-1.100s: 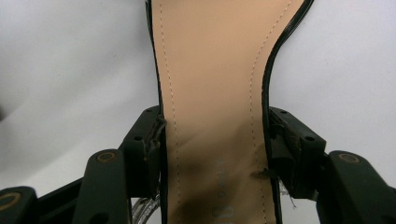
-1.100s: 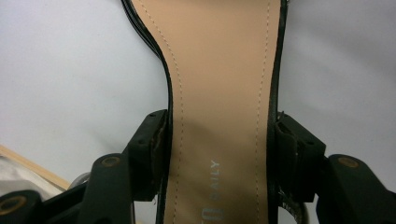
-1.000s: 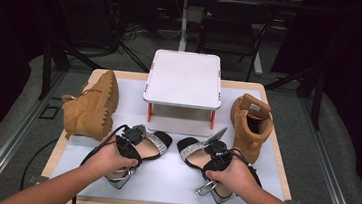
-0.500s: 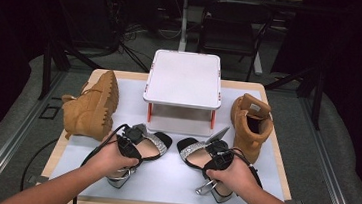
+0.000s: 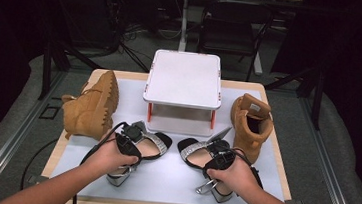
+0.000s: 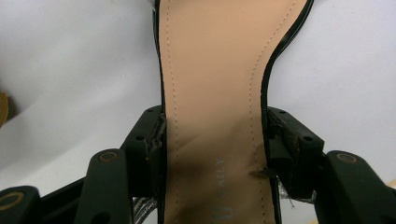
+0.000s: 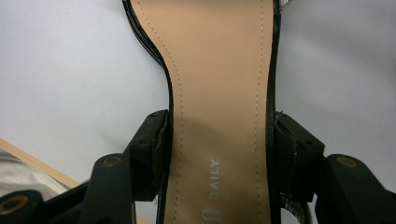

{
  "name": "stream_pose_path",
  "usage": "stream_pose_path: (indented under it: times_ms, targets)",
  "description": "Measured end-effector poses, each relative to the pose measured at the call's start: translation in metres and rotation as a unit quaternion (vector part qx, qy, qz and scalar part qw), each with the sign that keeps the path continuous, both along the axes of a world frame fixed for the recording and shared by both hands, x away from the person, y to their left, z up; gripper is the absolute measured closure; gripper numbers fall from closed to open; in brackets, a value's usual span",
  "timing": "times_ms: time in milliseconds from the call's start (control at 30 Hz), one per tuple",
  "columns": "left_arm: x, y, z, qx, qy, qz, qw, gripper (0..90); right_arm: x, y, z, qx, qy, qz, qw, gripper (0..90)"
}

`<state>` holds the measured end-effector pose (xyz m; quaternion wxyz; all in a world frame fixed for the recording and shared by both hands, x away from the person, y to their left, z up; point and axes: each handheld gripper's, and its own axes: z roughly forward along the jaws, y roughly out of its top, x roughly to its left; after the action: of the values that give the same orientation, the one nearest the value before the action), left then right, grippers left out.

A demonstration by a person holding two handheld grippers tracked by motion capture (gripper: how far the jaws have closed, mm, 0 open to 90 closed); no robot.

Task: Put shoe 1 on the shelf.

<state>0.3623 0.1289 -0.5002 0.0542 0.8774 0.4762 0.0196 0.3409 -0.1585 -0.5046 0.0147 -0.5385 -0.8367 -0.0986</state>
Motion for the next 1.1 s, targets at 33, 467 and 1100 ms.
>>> stream_pose_path:
  times_ms: [33, 467, 1100]
  targets:
    - [0.000, 0.000, -0.002, 0.003, 0.003, -0.001, 1.0000, 42.4, -0.001, 0.001, -0.002, 0.007, -0.008, -0.007, 0.9999, 42.4]
    - [0.003, 0.000, -0.010, 0.009, 0.025, -0.006, 0.9996, 41.9, 0.006, 0.004, -0.005, -0.026, 0.029, 0.023, 0.9990, 41.9]
    - [0.012, -0.010, -0.019, 0.035, 0.045, 0.003, 0.9983, 41.7, 0.021, 0.015, -0.010, -0.066, 0.059, 0.034, 0.9955, 40.6]
